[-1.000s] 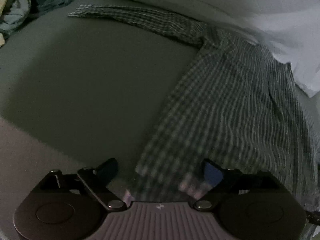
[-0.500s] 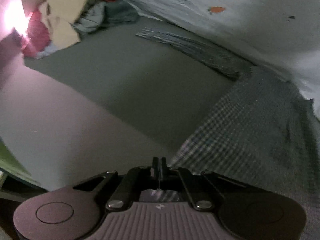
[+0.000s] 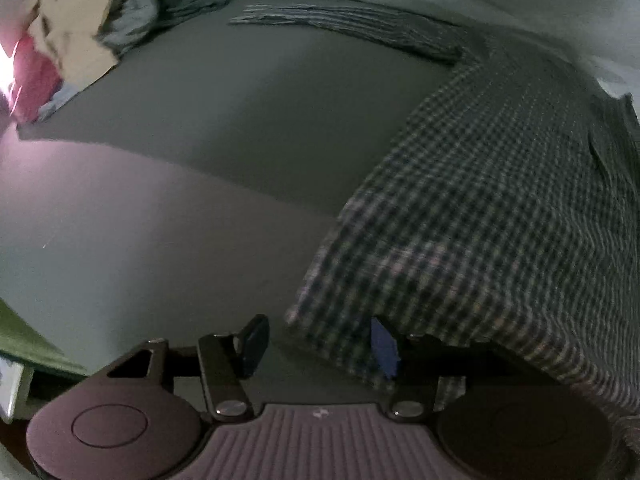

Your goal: Fold clothes

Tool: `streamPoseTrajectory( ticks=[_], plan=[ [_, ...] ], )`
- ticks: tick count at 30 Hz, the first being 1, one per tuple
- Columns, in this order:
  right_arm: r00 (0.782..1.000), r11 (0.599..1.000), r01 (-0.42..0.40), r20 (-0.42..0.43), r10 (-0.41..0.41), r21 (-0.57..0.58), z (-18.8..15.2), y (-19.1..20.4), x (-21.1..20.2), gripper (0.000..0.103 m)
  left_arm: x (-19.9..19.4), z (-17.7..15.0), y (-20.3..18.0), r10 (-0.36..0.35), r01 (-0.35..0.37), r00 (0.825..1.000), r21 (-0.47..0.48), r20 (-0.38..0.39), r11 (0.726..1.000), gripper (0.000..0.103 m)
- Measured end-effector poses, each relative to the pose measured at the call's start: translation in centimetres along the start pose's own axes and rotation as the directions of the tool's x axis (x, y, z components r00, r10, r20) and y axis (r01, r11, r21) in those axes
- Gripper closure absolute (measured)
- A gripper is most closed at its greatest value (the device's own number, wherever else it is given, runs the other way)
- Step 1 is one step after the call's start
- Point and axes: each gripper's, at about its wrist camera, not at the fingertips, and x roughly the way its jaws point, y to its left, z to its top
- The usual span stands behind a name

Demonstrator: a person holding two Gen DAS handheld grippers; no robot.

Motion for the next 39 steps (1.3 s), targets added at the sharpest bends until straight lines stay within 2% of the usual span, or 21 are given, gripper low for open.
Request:
streamPoseTrajectory(
  ticks=[1,2,3,4,5,6,7,8,9,10,12,15,18,21,22,24,26,30,36,38,39],
  plan=[
    [1.000,1.000,-0.012,-0.014,0.012,-0.017,0.5,0.3,0.0,0.102,-0.1,0.1,-0.1,0.004,-0.004,1.000,0.010,0.005,1.000,0.046],
    [0.994,0.993,-0.110,0.029,0.109,0.045,0.9,-0.3,-1.6,0.102,-0.2,0.3,-0.1,0.008,-0.008,1.000,0.015,0.009,1.000,0.045],
    [0.972,0.967,-0.226,0.089,0.216,0.115,1.3,-1.0,-3.4,0.102,-0.2,0.5,0.1,0.007,-0.007,1.000,0.017,0.012,1.000,0.044],
    [0.936,0.924,-0.340,0.156,0.315,0.176,1.8,-1.7,-5.3,0.103,-0.2,0.7,0.2,0.006,-0.006,1.000,0.018,0.015,1.000,0.039],
    [0.888,0.844,-0.448,0.261,0.380,0.294,1.9,-3.7,-7.1,0.103,-0.1,0.7,0.3,0.003,-0.003,1.000,0.017,0.013,1.000,0.032],
    [0.868,0.783,-0.483,0.334,0.368,0.391,1.7,-5.6,-8.1,0.103,0.1,0.7,0.3,0.000,-0.001,1.000,0.015,0.011,1.000,0.029],
    [0.878,0.767,-0.461,0.352,0.323,0.446,1.5,-7.0,-8.5,0.103,0.2,0.7,0.4,-0.002,0.002,1.000,0.013,0.008,1.000,0.026],
    [0.921,0.813,-0.359,0.314,0.229,0.459,1.3,-8.0,-8.1,0.103,0.7,0.8,0.2,-0.008,0.008,1.000,0.016,-0.001,1.000,0.026],
    [0.972,0.893,-0.186,0.207,0.107,0.409,1.4,-7.7,-6.8,0.103,1.1,0.8,0.2,-0.014,0.014,1.000,0.018,-0.012,1.000,0.026],
    [0.994,0.946,0.000,0.100,-0.034,0.325,1.5,-7.2,-5.3,0.102,1.4,0.7,0.1,-0.020,0.021,1.000,0.020,-0.023,1.000,0.023],
    [0.988,0.972,0.153,0.000,-0.156,0.179,1.1,-5.4,-3.1,0.102,1.7,0.6,-0.5,-0.013,0.014,1.000,0.048,-0.012,0.999,0.022],
    [0.989,0.986,0.150,-0.001,-0.150,0.076,1.0,-2.6,-2.8,0.102,1.7,0.5,-1.3,-0.052,0.052,0.999,0.074,-0.012,0.996,0.022],
    [0.988,0.985,0.151,-0.001,-0.152,0.080,-0.1,-1.9,-4.1,0.100,1.5,0.6,-2.1,-0.126,0.127,0.992,0.095,-0.019,0.987,0.022],
    [0.987,0.983,0.158,-0.025,-0.156,0.094,-0.2,-2.3,-4.0,0.099,1.9,0.6,-3.0,-0.122,0.123,0.992,0.134,-0.015,0.983,0.022],
    [0.987,0.983,0.162,-0.029,-0.160,0.088,-0.1,-2.2,-4.0,0.099,1.8,0.6,-3.2,-0.111,0.110,0.994,0.132,-0.002,0.985,0.026],
    [0.986,0.983,0.165,-0.033,-0.163,0.078,0.2,-2.7,-4.2,0.099,1.7,0.5,-3.5,-0.089,0.085,0.996,0.129,0.025,0.988,0.050],
    [0.986,0.984,0.162,-0.038,-0.160,0.076,0.5,-2.8,-4.7,0.099,1.1,0.7,-3.7,-0.077,0.074,0.997,0.114,0.023,0.991,0.100],
    [0.990,0.987,0.140,-0.040,-0.137,0.079,1.5,-3.8,-6.0,0.099,-0.7,0.1,-3.1,-0.032,0.031,0.999,0.077,0.009,0.997,0.102],
    [0.975,0.976,0.187,-0.101,-0.198,-0.110,1.6,-4.9,-3.8,0.099,-1.2,-3.8,-1.4,0.073,-0.069,0.995,0.057,-0.071,0.996,0.102],
    [0.972,0.965,0.194,-0.095,-0.213,-0.175,2.8,-4.7,-2.8,0.088,-1.7,-4.2,-0.9,0.097,-0.092,0.992,0.064,-0.078,0.994,0.101],
    [0.973,0.961,0.197,-0.078,-0.215,-0.196,3.4,-4.3,-2.6,0.078,-2.0,-4.4,-0.6,0.099,-0.094,0.992,0.068,-0.075,0.993,0.098]
  ],
)
